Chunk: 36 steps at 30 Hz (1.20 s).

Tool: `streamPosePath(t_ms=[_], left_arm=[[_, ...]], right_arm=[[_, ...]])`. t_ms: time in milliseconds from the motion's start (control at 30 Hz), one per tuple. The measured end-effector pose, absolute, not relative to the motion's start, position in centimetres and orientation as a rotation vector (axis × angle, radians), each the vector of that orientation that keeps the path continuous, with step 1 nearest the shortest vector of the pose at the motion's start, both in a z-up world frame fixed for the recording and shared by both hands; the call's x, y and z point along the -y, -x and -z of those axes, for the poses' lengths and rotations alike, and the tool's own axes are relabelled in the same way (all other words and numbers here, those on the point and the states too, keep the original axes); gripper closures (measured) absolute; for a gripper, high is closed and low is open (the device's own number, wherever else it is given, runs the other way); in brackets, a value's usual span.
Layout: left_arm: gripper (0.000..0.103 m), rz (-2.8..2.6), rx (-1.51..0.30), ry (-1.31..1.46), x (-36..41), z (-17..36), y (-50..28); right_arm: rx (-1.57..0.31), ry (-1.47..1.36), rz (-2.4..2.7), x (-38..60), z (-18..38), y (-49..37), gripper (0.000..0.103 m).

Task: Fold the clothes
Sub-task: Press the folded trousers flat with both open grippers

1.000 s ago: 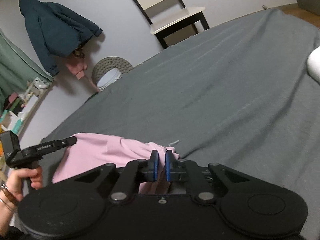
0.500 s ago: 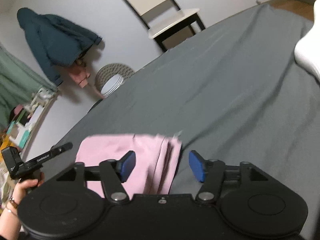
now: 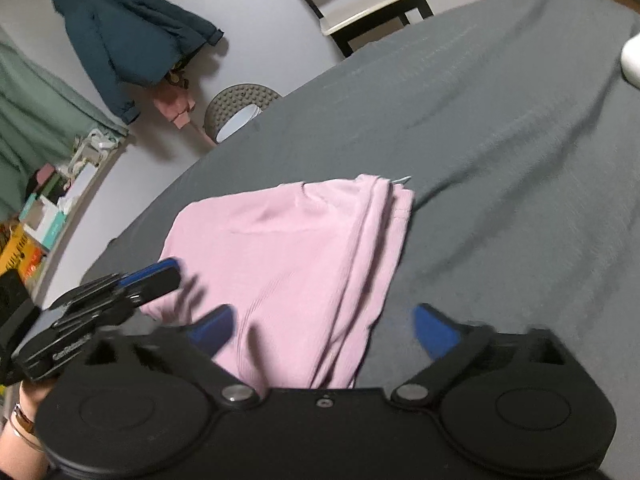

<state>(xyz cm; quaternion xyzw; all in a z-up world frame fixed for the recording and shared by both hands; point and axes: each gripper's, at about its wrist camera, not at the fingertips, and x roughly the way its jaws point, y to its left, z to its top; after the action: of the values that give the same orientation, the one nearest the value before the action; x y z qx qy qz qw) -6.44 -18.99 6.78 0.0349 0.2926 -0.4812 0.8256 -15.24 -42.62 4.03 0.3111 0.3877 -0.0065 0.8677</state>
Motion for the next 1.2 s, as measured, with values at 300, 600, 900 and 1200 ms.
streamPosePath(t_ms=[300,600,900,1200], left_arm=[[0.093,0.949,-0.655,-0.034,20.4,-4.2,6.9],[0.092,0.881,-0.643,-0.06,20.3,-4.9,7.4],[0.037,0.827,-0.587,-0.145,20.6,-5.3,9.5],[0.032,0.893,-0.597,-0.088,20.1,-5.3,9.8]], right_arm=[[-0.764,-0.64,0.086,41.6,-4.0,15.8,0.0],[-0.761,-0.695,0.057,41.9,-4.0,15.6,0.0],[-0.754,-0.613,0.029,39.9,-3.8,15.3,0.0],[-0.689,-0.964,-0.005,43.7,-2.3,16.4,0.0]])
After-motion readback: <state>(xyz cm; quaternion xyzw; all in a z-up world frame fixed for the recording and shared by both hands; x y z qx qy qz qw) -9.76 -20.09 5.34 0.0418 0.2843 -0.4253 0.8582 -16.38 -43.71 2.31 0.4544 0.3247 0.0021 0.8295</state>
